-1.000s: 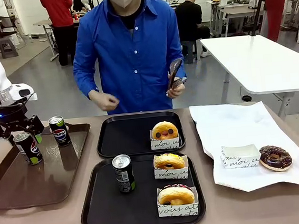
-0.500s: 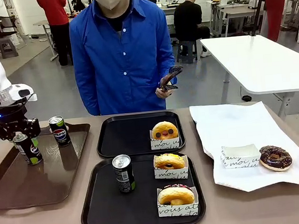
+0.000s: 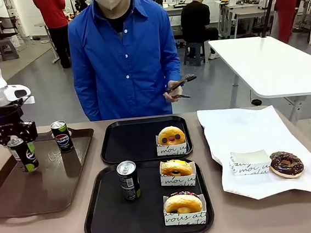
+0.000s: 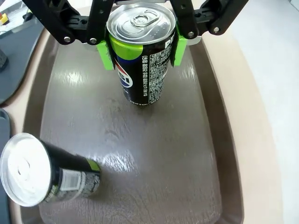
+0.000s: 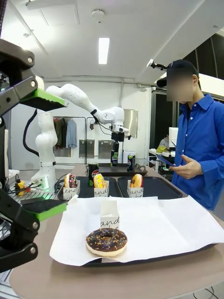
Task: Set up donuts and drinks on trays.
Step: Pick up one Pepsi coke from the Handle tray and place it on the Flat Tray without a Pepsi coke.
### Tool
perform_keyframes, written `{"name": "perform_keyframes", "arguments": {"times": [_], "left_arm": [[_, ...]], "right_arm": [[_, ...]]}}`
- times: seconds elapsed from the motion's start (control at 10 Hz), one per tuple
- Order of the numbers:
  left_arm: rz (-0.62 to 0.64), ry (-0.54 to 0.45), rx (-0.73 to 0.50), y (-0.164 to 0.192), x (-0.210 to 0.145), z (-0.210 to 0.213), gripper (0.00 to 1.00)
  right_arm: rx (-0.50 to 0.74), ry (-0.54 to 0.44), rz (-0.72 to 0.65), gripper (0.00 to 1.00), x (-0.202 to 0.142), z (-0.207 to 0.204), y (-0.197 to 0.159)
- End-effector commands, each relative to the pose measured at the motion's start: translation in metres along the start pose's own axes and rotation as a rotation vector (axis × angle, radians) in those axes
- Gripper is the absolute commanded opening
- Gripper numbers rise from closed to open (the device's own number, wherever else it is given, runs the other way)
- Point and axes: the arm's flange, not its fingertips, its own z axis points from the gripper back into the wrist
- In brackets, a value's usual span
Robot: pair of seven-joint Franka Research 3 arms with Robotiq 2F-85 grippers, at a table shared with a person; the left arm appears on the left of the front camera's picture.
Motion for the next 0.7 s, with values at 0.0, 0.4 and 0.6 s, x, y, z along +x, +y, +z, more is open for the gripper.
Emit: {"name": "perform_keyframes", "arguments": {"times": [0.0, 0.4, 0.6], "left_arm": [[0.009, -0.021, -0.011, -0.006, -0.038, 0.044, 0.03], [-0.003, -0.074, -0.026, -0.002, -0.087, 0.080, 0.03], [-0.013, -0.056, -0.011, -0.009, -0.071, 0.078, 0.03]], "right_arm": [[0.013, -0.006, -0.001, 1.00, -0.001, 0.000, 0.001], [0.013, -0.006, -0.001, 1.00, -0.001, 0.000, 0.001], [0.013, -0.006, -0.001, 1.00, -0.001, 0.000, 0.001]]}}
